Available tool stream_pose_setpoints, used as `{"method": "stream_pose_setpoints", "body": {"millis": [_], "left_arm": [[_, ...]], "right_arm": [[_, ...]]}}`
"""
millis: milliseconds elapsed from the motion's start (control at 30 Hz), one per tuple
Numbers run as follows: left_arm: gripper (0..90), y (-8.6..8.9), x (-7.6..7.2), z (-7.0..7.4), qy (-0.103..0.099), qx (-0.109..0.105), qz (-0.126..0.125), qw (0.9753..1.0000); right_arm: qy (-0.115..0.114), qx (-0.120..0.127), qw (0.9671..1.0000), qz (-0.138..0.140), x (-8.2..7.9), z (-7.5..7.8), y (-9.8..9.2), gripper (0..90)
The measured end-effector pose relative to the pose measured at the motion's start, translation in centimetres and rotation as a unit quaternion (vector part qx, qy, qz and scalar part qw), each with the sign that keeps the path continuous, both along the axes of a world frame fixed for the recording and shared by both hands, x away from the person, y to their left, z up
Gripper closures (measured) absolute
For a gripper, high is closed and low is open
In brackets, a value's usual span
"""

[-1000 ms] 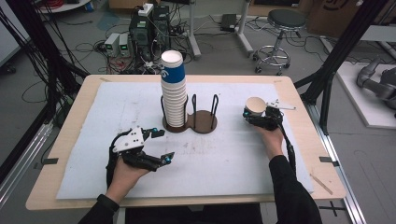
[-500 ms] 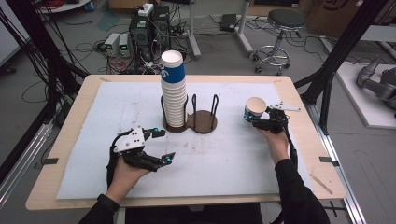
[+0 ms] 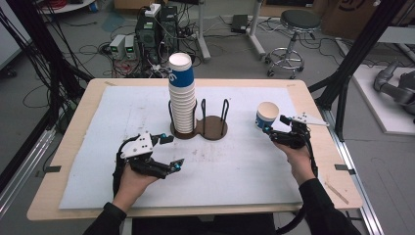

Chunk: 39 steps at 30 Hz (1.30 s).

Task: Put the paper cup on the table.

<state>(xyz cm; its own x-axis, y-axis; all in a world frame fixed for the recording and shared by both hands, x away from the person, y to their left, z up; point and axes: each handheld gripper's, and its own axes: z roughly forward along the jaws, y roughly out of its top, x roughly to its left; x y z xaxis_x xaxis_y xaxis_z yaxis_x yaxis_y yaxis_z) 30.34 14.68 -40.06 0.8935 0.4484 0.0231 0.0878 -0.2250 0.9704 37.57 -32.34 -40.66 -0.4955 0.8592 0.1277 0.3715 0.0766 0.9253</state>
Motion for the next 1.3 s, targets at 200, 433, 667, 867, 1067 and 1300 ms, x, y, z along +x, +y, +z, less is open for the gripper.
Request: {"method": "stream_pose_setpoints", "body": {"millis": [200,433,667,867,1067,1300], "left_arm": [[15.4,-0.1,0.8,0.2,0.009,-0.009,-0.001,0.9999],[15.4,0.2,0.7,0.2,-0.003,-0.012,0.008,0.9999],[15.4,1.6,0.6,1.3,-0.026,-0.026,0.021,0.9991],[15.4,2.7,0.7,1.3,-0.022,-0.041,0.036,0.9983],[15.4,2.9,0.8,1.0,-0.017,-0.032,0.049,0.9982],[15.4,3.1,0.9,0.8,-0.013,-0.032,0.049,0.9982]], "right_arm": [[-0.052,-0.002,0.997,0.058,-1.5,1.1,1.2,14.1],[-0.074,0.033,0.9887,0.126,-2.5,2.3,1.9,14.3],[-0.074,0.048,0.9762,0.198,-3.4,3.2,3.1,15.1],[-0.084,0.036,0.9699,0.226,-4.3,3.7,4.2,16.8],[-0.076,0.061,0.9696,0.224,-4.0,3.5,3.7,16.7],[-0.066,0.059,0.9754,0.202,-3.5,3.4,3.1,16.6]]}}
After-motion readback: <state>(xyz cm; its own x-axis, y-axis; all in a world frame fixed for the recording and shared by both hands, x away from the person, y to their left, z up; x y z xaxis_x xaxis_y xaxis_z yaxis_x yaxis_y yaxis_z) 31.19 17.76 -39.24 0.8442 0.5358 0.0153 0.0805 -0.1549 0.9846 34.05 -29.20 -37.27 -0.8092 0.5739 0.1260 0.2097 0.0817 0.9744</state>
